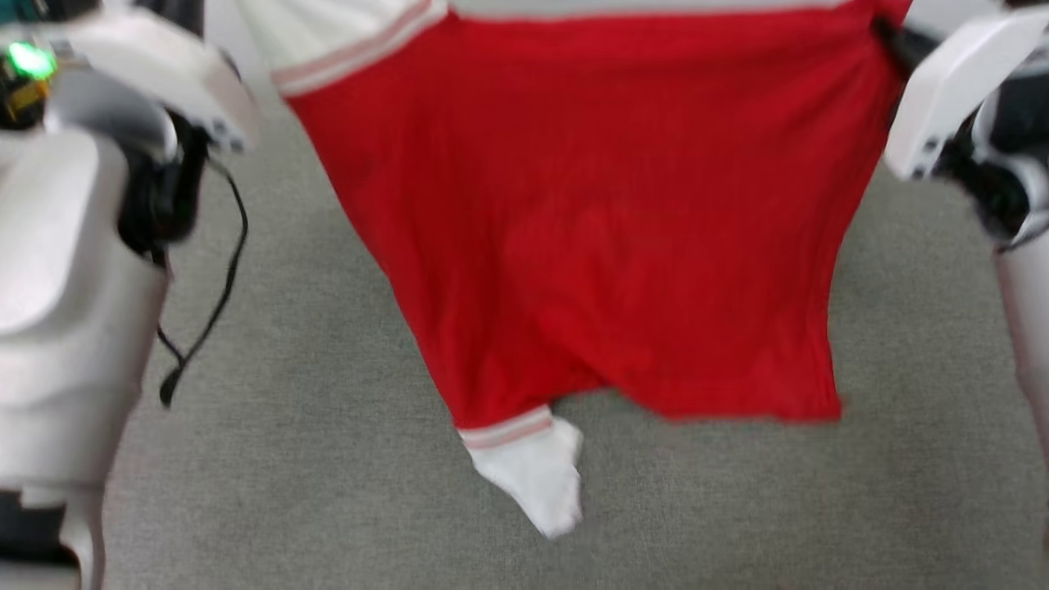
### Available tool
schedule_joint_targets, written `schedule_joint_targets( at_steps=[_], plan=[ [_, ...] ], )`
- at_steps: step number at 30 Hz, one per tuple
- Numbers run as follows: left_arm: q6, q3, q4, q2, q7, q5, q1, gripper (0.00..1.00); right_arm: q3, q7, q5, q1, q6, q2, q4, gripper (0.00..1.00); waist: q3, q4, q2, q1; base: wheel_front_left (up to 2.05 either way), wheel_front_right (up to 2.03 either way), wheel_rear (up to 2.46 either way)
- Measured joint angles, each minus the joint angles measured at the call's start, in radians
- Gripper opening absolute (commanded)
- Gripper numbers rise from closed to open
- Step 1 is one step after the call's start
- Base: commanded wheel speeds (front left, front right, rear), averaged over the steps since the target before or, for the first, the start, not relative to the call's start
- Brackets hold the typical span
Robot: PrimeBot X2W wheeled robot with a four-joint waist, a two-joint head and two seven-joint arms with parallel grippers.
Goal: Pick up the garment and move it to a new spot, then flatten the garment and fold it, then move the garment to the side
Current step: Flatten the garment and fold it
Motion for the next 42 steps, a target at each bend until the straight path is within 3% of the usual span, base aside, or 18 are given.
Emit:
schedule_joint_targets(
  at_steps=[11,19,32,42],
  plan=[
    [-0.026,0.018,0.146,-0.009,-0.099,0.088,-0.515,0.00,-0.083,-0.162,-0.099,-0.398,0.000,0.011,0.012,0.00,0.192,-0.014,0.0000,0.0001,0.00,0.00,0.00],
    [-0.049,0.025,0.198,0.002,-0.139,0.112,-0.727,0.00,-0.078,-0.235,-0.123,-0.602,0.000,0.010,0.025,0.00,0.336,-0.026,0.0000,0.0001,0.00,0.00,0.00],
    [-0.101,0.014,0.358,-0.058,-0.196,0.074,-0.692,0.00,-0.012,-0.306,-0.099,-0.661,0.000,0.020,0.211,0.00,0.488,-0.001,0.0000,0.0002,0.00,0.00,0.00],
    [-0.161,0.009,0.410,-0.086,-0.244,0.016,-0.416,0.00,0.119,-0.390,-0.024,-0.436,0.000,0.020,0.290,0.00,0.397,0.015,0.0000,0.0000,0.00,0.00,0.00]
  ],
)
